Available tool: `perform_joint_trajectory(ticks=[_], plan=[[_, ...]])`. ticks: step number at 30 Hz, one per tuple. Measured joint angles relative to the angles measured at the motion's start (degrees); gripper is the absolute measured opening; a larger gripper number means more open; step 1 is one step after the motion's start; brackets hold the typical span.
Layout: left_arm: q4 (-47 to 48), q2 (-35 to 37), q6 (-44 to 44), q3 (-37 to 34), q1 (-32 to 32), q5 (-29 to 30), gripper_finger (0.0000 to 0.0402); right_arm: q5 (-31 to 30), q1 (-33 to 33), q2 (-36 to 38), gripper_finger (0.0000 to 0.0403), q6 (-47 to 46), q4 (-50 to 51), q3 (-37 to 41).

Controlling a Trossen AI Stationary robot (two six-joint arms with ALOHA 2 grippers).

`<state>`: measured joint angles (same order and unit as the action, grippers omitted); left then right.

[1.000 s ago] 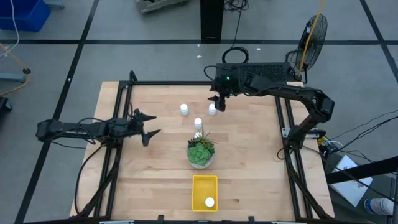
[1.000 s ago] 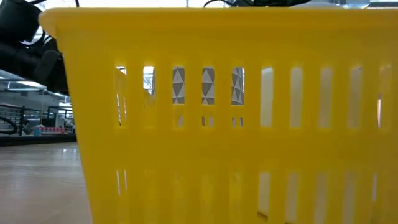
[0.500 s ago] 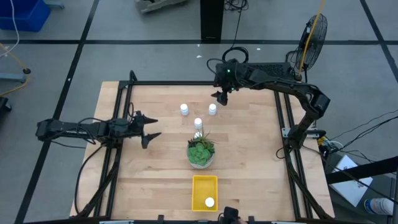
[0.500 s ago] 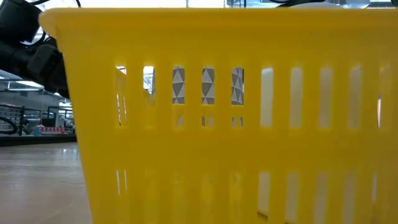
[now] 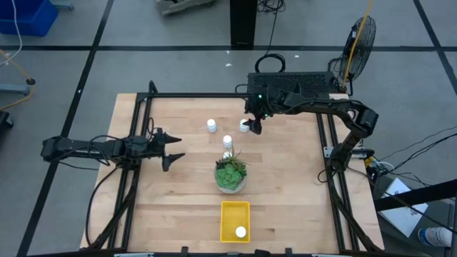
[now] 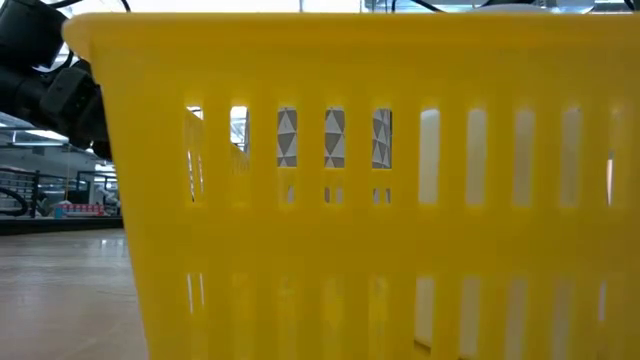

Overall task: Pick and place pill bottles into a basket
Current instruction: Put the white pill bottle into the yellow bin

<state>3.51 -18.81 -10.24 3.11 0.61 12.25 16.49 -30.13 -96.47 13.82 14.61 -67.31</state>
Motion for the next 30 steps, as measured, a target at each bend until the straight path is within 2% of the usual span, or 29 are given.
perform_joint_trajectory(ticks=[11, 30], plan=[[0.3, 0.0, 0.0, 0.0, 0.0, -0.3, 0.034, -1.6, 3.6, 0.0, 0.0263, -1.8, -4.9, 3.1], [0.2, 0.0, -2.0, 0.1, 0.0, -0.4, 0.034, -1.6, 1.9, -0.6, 0.0258, -1.1, -8.2, 4.3]])
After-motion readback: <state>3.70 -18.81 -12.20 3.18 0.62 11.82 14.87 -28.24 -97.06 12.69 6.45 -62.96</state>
